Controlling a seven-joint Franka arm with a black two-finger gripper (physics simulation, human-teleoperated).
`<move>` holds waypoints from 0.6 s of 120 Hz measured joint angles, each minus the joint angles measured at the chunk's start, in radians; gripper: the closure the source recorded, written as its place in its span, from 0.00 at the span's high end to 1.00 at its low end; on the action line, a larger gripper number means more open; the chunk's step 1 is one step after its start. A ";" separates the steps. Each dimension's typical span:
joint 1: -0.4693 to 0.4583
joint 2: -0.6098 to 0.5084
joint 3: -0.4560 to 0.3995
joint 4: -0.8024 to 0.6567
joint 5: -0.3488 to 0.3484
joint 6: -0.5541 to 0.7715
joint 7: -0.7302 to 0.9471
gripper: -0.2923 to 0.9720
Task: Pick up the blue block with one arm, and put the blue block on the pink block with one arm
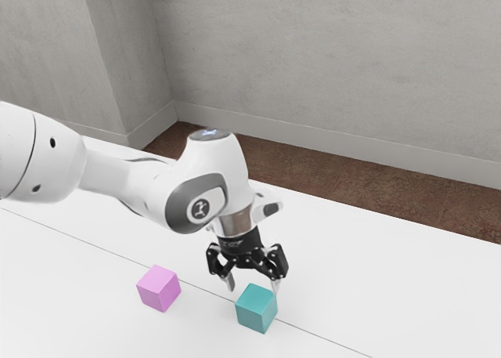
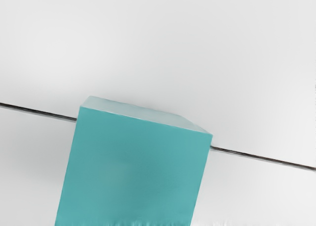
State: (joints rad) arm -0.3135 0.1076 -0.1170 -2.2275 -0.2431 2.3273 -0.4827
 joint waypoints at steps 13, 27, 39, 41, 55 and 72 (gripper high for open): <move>0.007 0.017 -0.002 -0.002 -0.004 0.013 0.068 0.77; 0.015 0.043 -0.001 0.003 0.007 0.023 0.133 0.77; 0.015 0.067 -0.001 0.015 0.018 0.027 0.181 0.77; 0.015 0.070 -0.001 0.017 0.019 0.028 0.188 0.77; 0.014 0.097 -0.001 0.025 0.023 0.040 0.234 0.77; 0.013 0.131 -0.001 0.026 0.022 0.060 0.278 0.77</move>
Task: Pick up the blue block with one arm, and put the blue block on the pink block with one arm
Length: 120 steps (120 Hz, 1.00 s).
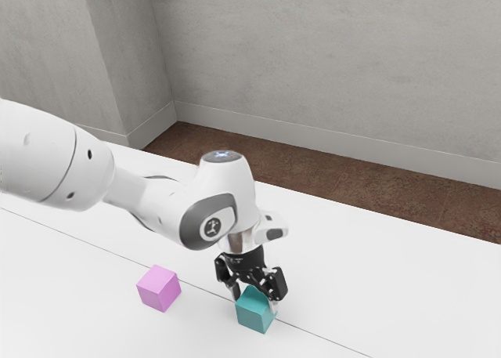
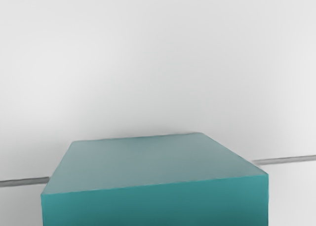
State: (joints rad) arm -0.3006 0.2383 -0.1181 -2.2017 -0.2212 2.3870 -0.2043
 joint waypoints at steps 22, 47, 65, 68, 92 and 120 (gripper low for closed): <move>0.001 0.032 0.000 0.019 0.000 0.016 0.044 0.77; 0.002 0.020 0.000 0.004 -0.033 0.023 0.080 0.77; 0.001 0.013 0.000 -0.027 -0.070 0.025 0.098 0.77; 0.001 0.012 0.000 -0.031 -0.075 0.026 0.101 0.77; -0.005 0.014 0.000 -0.033 -0.081 0.026 0.119 0.74; -0.004 0.000 0.001 -0.032 -0.071 0.025 0.126 0.55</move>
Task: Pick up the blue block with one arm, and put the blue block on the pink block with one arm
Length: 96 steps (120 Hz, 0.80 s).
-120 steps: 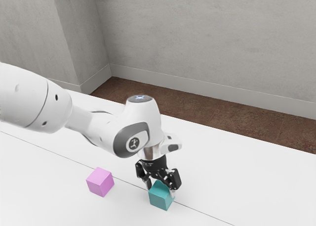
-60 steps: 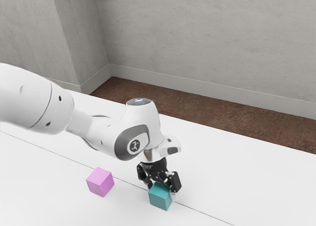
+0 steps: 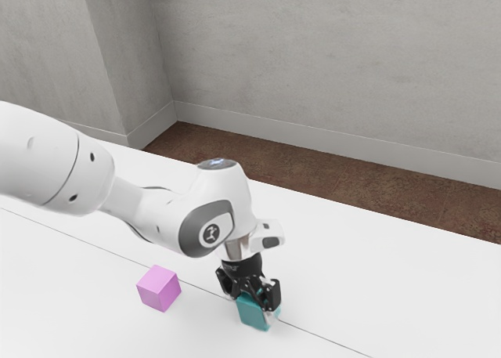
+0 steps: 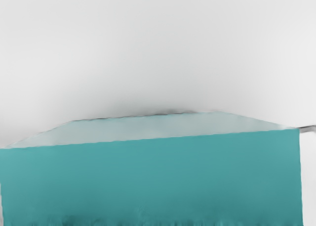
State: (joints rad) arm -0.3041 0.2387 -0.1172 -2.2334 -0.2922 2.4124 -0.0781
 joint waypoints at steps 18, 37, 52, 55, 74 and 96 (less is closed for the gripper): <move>0.081 -0.115 0.004 -0.003 0.082 -0.016 -0.002 0.53; 0.261 -0.312 0.002 -0.184 0.116 -0.051 -0.005 0.53; 0.315 -0.419 -0.001 -0.280 0.124 -0.068 -0.002 0.53; 0.322 -0.425 -0.002 -0.287 0.125 -0.071 -0.002 0.53; 0.376 -0.448 -0.002 -0.316 0.128 -0.084 0.007 0.53; 0.390 -0.422 -0.002 -0.314 0.163 -0.089 0.039 0.53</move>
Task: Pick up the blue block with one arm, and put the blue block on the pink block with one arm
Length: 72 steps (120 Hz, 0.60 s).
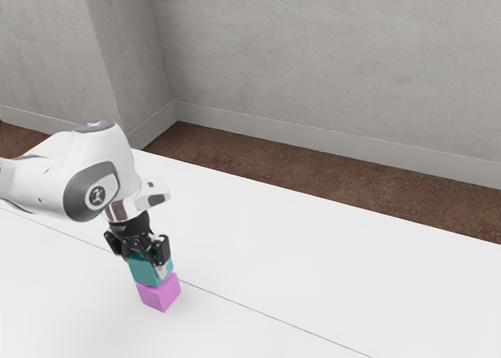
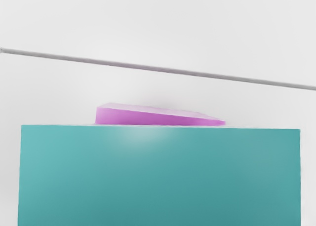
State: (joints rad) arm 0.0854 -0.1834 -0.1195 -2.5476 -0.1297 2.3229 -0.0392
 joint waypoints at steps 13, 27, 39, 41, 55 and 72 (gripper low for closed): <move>0.000 0.003 0.000 0.005 0.035 -0.001 0.019 0.53; -0.001 0.026 0.000 0.008 0.049 0.002 0.037 0.53; -0.003 0.040 -0.005 0.008 0.053 0.006 0.050 0.56; -0.004 0.040 -0.007 0.008 0.053 0.006 0.052 0.57; -0.007 0.040 -0.013 0.014 0.040 0.008 0.064 0.60; -0.007 0.030 -0.014 0.016 0.031 0.009 0.073 0.68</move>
State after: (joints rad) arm 0.0780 -0.1531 -0.1334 -2.5316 -0.0990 2.3322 0.0337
